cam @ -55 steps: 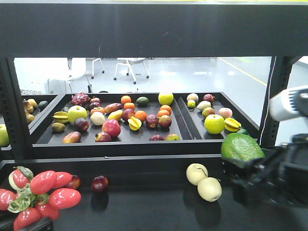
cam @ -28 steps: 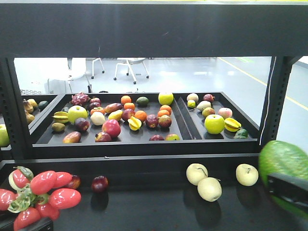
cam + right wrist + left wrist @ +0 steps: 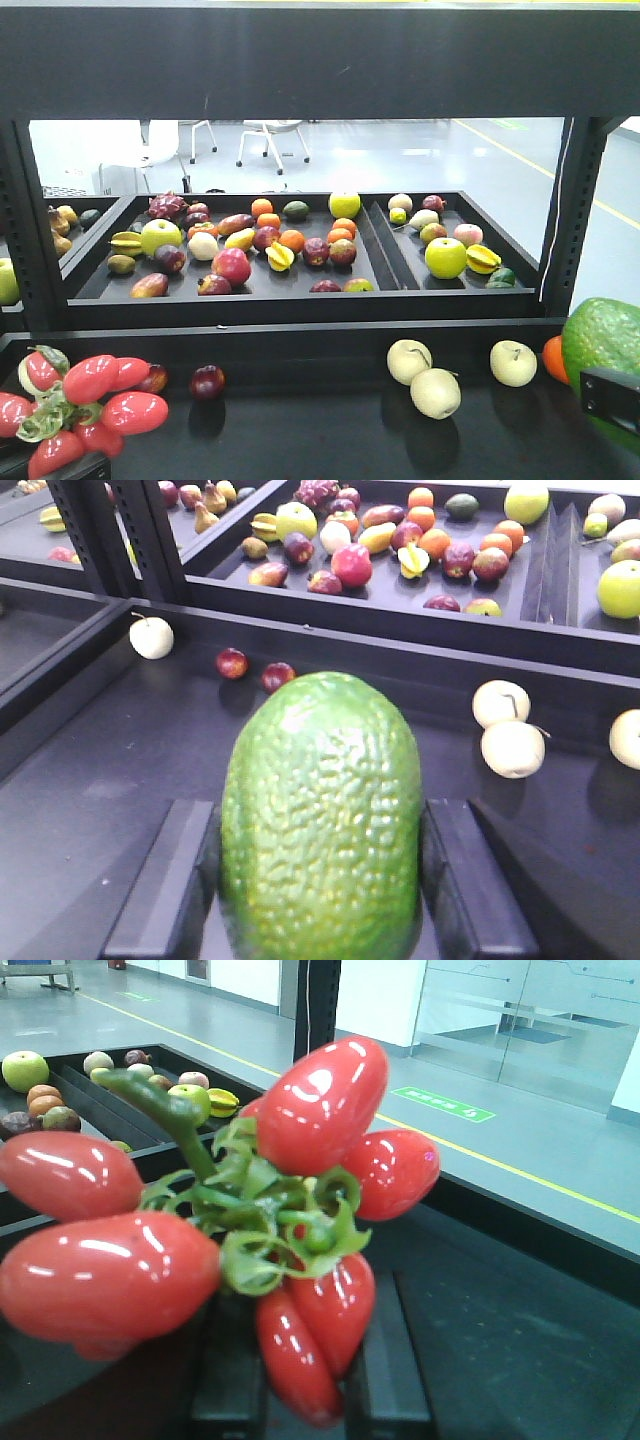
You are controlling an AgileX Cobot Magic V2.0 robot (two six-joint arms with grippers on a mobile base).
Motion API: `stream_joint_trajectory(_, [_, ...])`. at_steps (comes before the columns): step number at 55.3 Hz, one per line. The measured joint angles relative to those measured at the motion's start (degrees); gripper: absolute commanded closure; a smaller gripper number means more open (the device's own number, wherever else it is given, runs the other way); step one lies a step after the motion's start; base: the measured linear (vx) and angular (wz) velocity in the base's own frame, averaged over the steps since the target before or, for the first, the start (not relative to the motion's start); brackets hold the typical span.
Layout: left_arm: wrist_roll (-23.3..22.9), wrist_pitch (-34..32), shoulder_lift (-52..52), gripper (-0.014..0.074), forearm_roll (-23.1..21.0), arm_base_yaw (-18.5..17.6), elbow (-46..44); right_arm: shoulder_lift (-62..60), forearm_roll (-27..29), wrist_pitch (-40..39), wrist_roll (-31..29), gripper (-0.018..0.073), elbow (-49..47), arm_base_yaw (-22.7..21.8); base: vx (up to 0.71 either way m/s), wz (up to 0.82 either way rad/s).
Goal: Pick snacks and fruit into basket
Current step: 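Lift the avocado with the right gripper and raise it clear, then back away and turn the base from the fruit stand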
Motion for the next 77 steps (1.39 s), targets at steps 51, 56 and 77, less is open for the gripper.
stream_joint_trajectory(51, [0.0,0.0,0.0,0.0596,0.0,0.0,0.0,0.0,0.0,0.19,0.0,0.0566,0.0,0.0,0.0,0.0])
stream_joint_trajectory(56, [0.0,0.0,0.0,0.0596,0.0,0.0,0.0,0.0,0.0,0.19,0.0,0.0566,0.0,0.0,0.0,0.0])
stream_joint_trajectory(77, [0.0,0.0,0.0,0.0596,0.0,0.0,0.0,0.0,0.0,0.19,0.0,0.0566,0.0,0.0,-0.03,-0.04])
